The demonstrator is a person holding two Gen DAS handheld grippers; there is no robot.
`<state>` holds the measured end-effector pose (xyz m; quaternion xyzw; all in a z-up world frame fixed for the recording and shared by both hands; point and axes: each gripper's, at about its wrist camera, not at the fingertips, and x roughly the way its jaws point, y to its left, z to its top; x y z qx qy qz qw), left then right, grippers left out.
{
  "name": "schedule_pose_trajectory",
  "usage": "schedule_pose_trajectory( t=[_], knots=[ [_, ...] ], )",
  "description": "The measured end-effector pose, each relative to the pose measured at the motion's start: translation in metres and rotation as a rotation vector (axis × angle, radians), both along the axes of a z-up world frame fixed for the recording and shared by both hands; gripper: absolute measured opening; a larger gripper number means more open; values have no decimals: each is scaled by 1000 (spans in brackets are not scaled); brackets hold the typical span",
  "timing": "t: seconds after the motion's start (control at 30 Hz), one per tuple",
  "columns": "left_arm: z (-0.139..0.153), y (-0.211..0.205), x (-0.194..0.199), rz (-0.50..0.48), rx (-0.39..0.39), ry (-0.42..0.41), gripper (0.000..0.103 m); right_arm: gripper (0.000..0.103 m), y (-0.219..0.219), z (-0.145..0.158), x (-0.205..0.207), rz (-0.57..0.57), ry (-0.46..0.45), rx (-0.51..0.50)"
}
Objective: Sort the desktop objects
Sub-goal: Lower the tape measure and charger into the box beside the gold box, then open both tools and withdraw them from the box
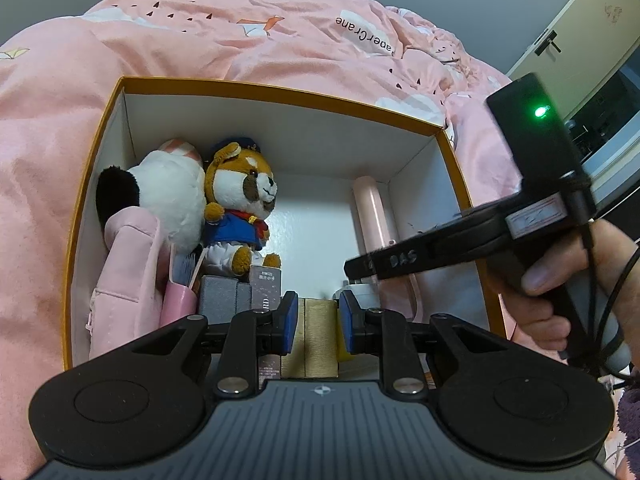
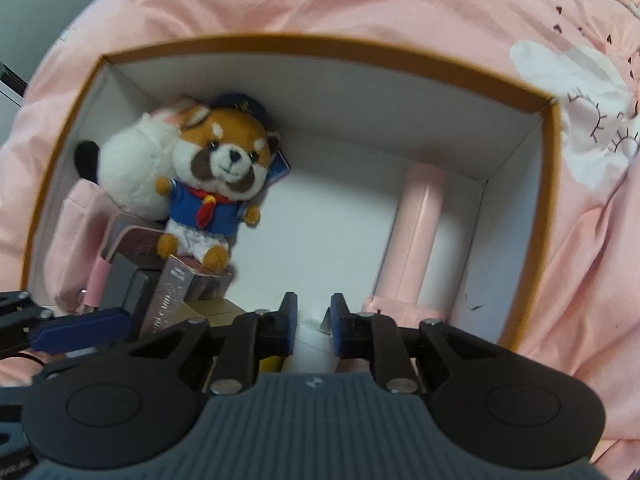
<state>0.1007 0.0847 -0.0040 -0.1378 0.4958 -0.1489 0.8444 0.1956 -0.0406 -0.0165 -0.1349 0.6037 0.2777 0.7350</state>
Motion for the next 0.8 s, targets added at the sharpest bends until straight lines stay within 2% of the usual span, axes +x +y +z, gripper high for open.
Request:
schedule_pose_trajectory(
  t=[0.07, 0.17, 0.37, 0.57, 0.8],
  knots=[
    [-1, 1, 0, 3, 2, 3, 25, 13, 3, -6, -2, 7, 8, -22],
    [-1, 1, 1, 4, 1, 7, 24, 12, 6, -9, -7, 17, 14, -49],
    [-2, 1, 1, 4, 1, 8, 24, 11, 1, -14, -14, 25, 81, -52],
    [-4, -1, 0, 2, 7, 14, 25, 14, -3, -3, -12, 0, 50, 1],
    [-3, 0, -1, 12, 14, 11, 24, 14, 6, -5, -16, 22, 95, 36]
  ],
)
